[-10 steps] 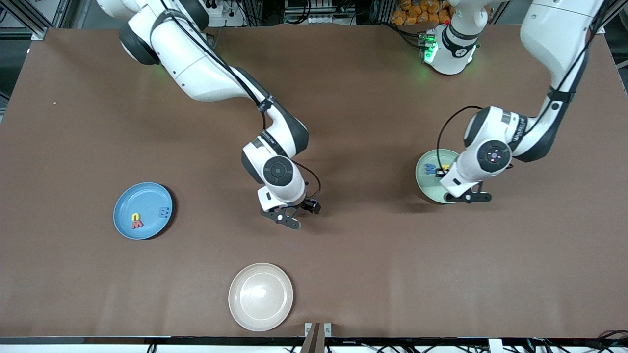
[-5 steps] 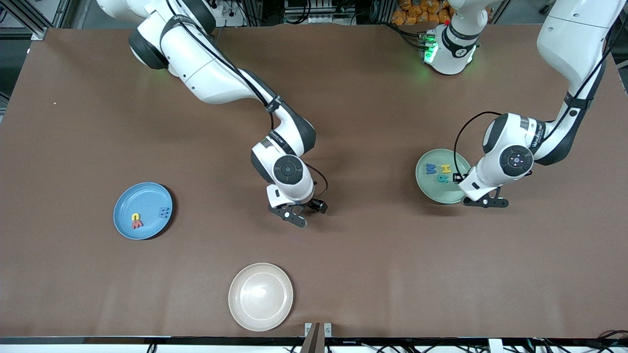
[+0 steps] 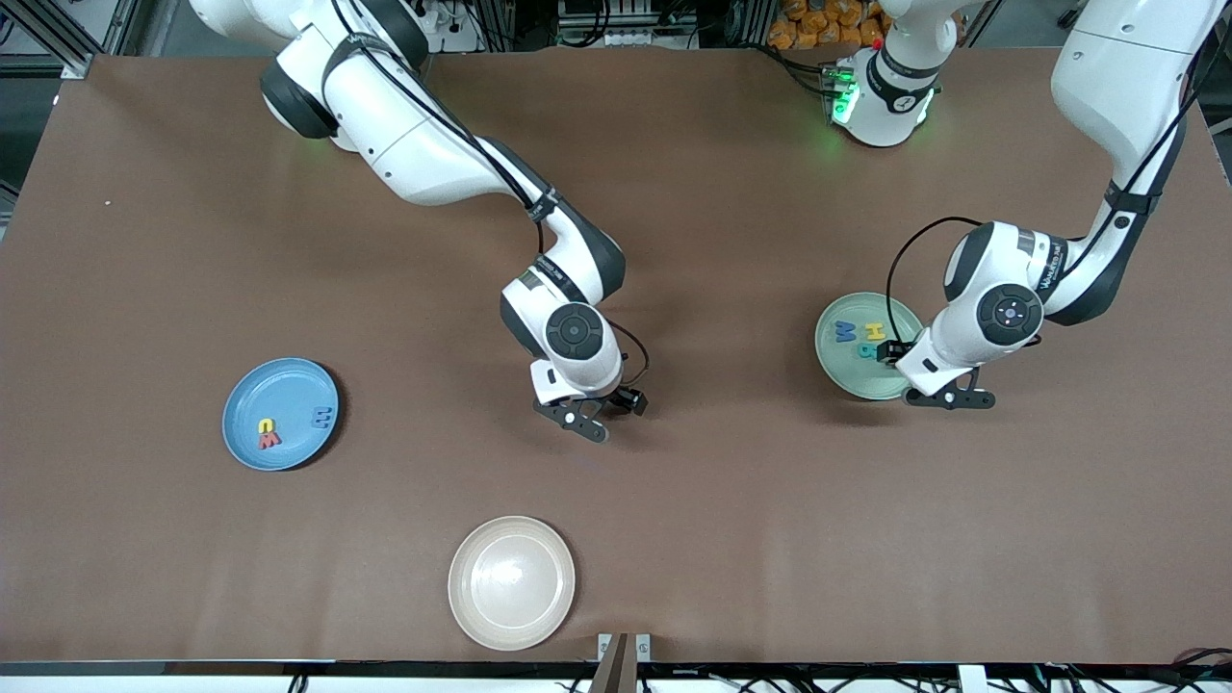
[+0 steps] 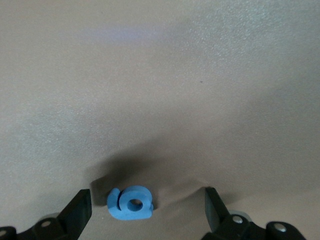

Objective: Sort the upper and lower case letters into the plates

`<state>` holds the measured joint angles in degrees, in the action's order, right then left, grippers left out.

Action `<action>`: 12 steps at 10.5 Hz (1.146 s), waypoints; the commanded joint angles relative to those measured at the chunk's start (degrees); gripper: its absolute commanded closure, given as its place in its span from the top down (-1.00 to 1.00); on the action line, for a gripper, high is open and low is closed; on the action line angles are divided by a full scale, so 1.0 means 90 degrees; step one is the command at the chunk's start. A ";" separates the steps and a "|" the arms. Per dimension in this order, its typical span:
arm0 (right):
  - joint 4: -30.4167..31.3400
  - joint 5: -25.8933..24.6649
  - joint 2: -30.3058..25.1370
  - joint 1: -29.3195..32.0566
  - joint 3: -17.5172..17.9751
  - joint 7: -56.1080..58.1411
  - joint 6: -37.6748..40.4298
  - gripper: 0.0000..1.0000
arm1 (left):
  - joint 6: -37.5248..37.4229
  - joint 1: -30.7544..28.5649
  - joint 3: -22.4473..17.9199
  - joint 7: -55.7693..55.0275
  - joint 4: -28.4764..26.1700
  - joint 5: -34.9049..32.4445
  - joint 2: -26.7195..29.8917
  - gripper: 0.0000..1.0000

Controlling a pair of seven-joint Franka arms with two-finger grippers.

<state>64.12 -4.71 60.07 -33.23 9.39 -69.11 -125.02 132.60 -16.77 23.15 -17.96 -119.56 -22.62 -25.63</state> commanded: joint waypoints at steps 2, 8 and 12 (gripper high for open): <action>-0.0269 -0.0073 0.0142 -0.0078 -0.0028 -0.0454 0.0093 -1.00 | -0.0239 -0.0031 0.0093 -0.0105 0.0304 -0.0075 0.0337 1.00; -0.0259 -0.0102 0.0016 0.0029 -0.0028 -0.0339 0.0170 -1.00 | -0.2700 -0.0080 0.0816 0.0333 0.2764 0.0478 0.0445 1.00; -0.0200 -0.0053 -0.0511 0.0975 -0.0018 0.1171 0.0823 -1.00 | -0.3421 -0.0080 0.0826 0.0765 0.3731 0.1085 0.0631 1.00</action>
<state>61.20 -4.75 58.19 -28.21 8.43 -63.59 -120.84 106.15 -17.07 30.10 -12.63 -89.59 -15.43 -20.80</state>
